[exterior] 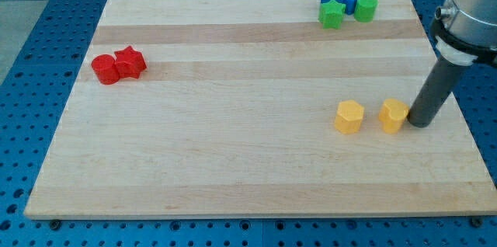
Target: Push the yellow hexagon below the red blocks
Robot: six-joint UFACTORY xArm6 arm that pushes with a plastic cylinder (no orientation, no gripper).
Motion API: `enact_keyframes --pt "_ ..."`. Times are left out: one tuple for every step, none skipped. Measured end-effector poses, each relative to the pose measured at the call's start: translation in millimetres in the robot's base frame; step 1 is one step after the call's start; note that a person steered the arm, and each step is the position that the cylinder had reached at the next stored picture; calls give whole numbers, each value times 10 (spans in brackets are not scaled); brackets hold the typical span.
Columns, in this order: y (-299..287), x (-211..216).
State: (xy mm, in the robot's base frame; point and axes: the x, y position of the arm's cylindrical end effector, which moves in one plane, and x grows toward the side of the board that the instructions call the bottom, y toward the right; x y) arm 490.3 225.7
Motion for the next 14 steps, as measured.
enact_keyframes --pt "-167 -39" --pt "-413 -39" --pt "-718 -39" --pt "-1018 -39" --pt "-1322 -39" --pt "-1643 -39" --pt "-1706 20" --pt "-1802 68" --pt "-2186 29" --pt "-2563 -26" --pt "-2434 -26" --pt "-2059 -74" --pt "-2191 -244" --pt "-2651 -338"
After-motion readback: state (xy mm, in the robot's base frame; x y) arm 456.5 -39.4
